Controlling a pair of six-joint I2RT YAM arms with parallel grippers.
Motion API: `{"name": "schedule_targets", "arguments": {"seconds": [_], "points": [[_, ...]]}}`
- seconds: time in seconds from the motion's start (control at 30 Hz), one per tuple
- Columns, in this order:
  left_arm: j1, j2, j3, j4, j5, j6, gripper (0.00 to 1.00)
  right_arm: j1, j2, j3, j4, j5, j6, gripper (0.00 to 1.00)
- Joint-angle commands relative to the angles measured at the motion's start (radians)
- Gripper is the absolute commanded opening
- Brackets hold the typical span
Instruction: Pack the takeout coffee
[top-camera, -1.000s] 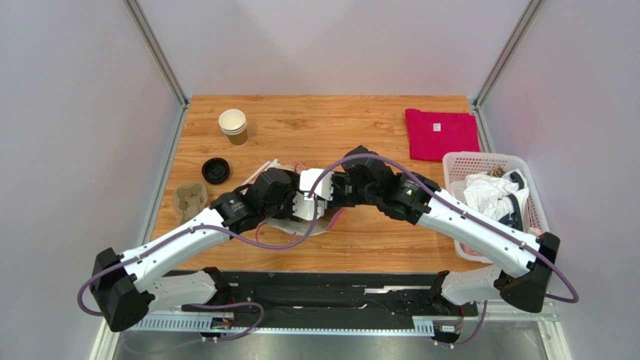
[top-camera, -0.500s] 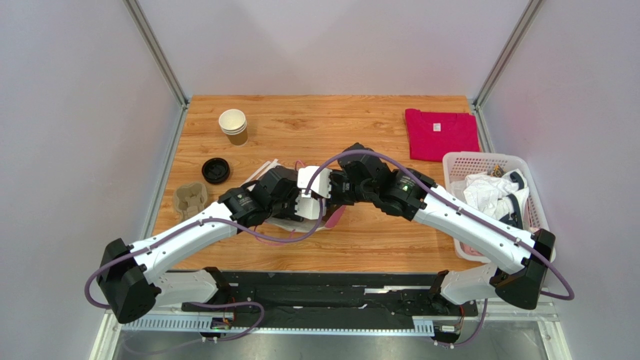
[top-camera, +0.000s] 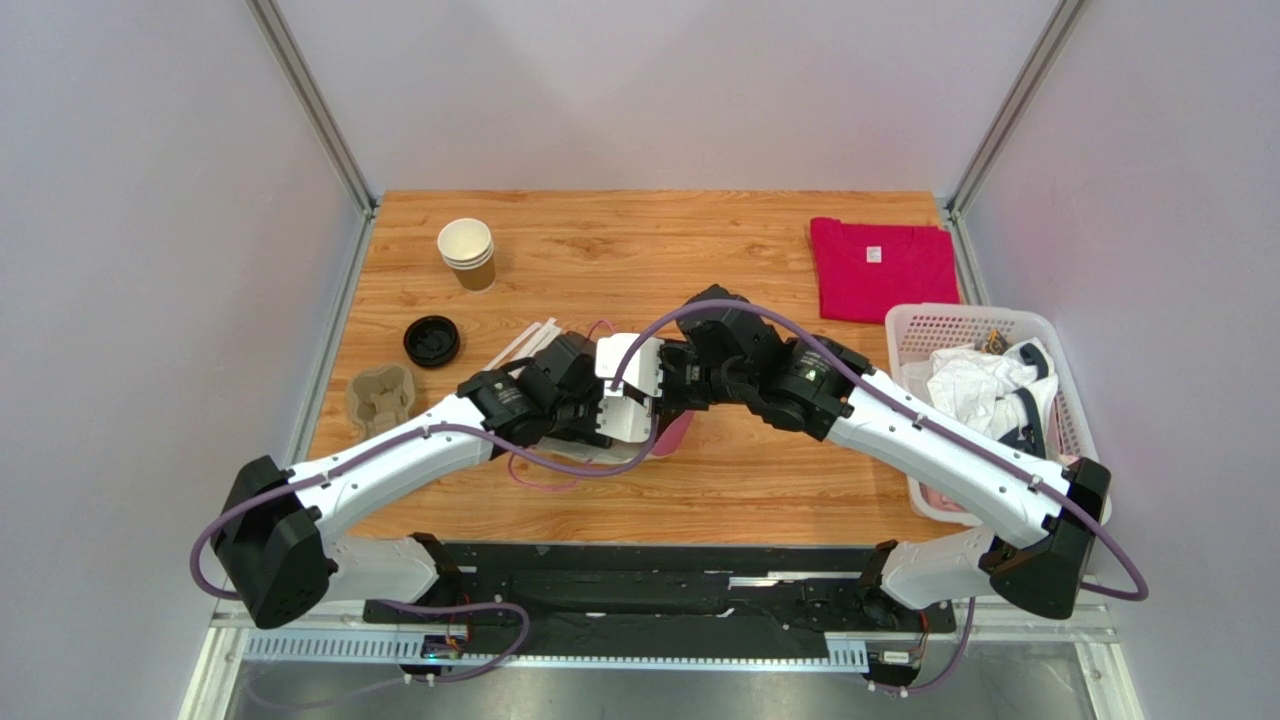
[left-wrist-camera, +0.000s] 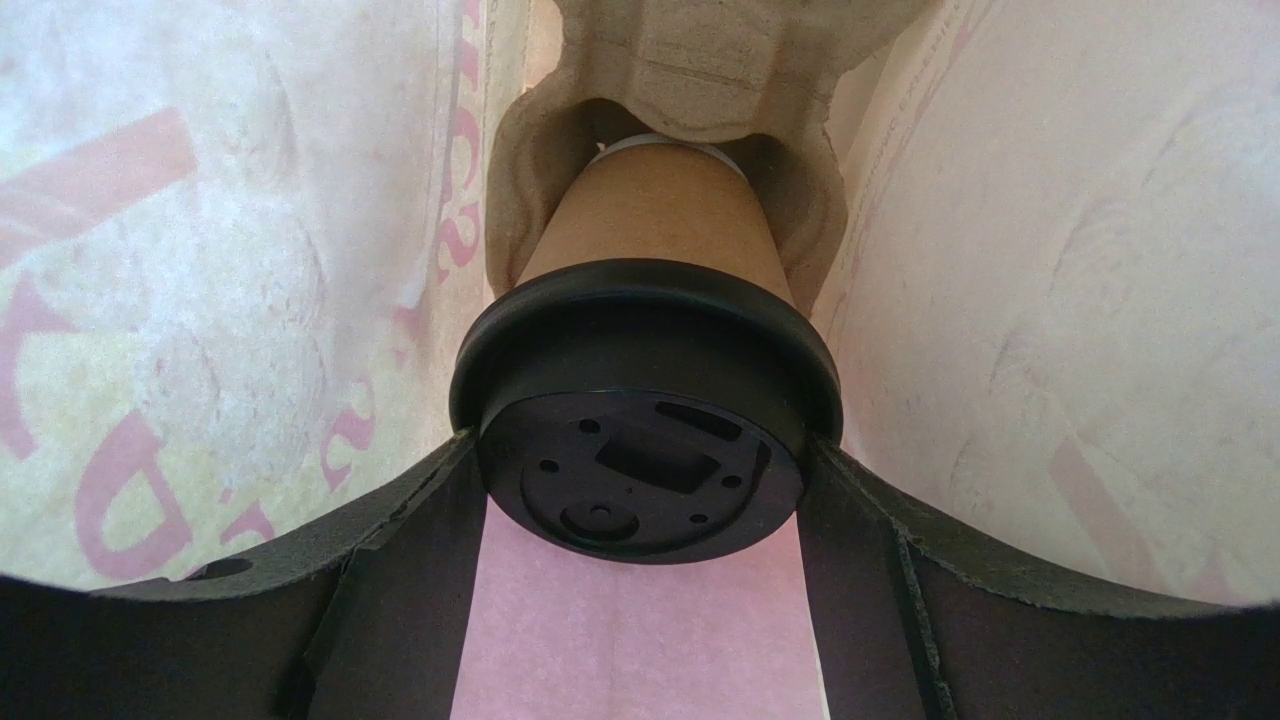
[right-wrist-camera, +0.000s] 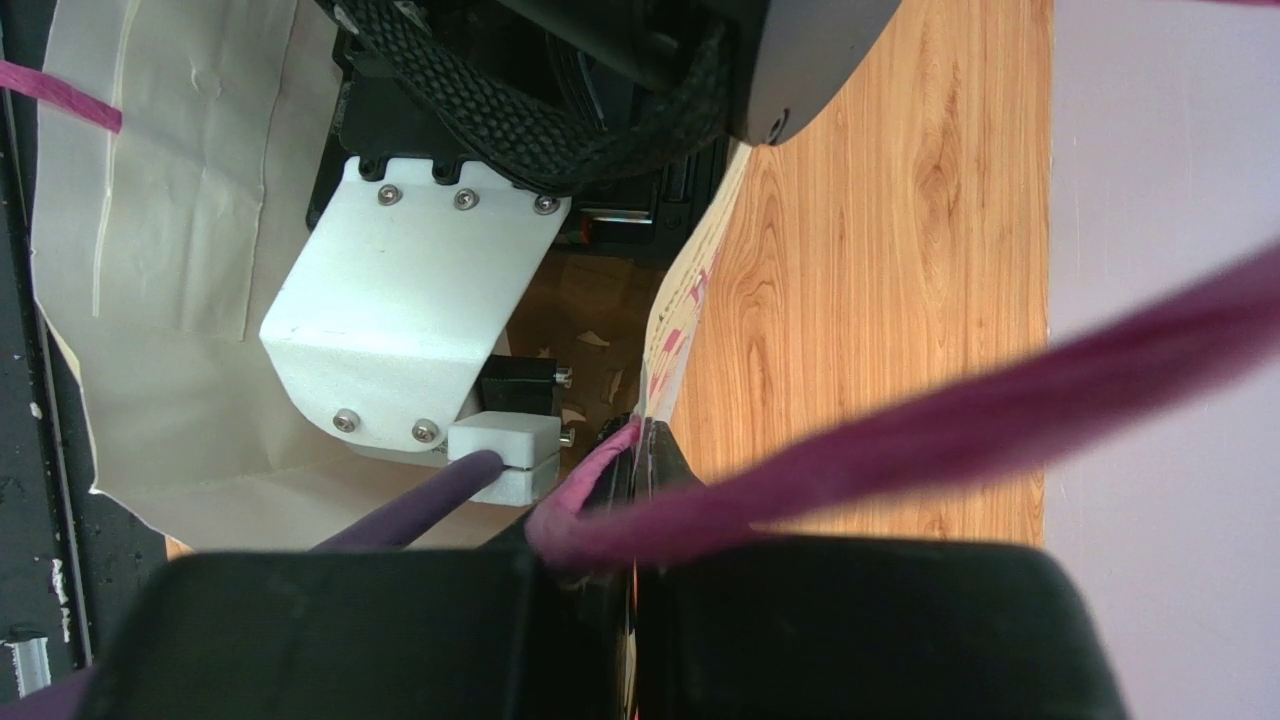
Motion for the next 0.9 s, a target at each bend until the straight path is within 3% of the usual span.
{"name": "schedule_targets", "arguments": {"seconds": [0.0, 0.2, 0.43, 0.87], "points": [[0.021, 0.035, 0.045, 0.035, 0.018, 0.021, 0.00, -0.005, -0.020, 0.012, 0.018, -0.078, -0.020, 0.00], [0.049, 0.095, 0.084, 0.004, 0.068, 0.039, 0.00, -0.069, 0.003, 0.029, 0.015, -0.157, -0.031, 0.00], [0.093, 0.202, 0.177, -0.102, 0.156, 0.084, 0.00, -0.214, 0.071, 0.089, 0.001, -0.396, -0.111, 0.00], [0.175, 0.490, 0.511, -0.391, 0.284, 0.163, 0.01, -0.332, 0.204, 0.216, -0.111, -0.553, -0.215, 0.00]]}}
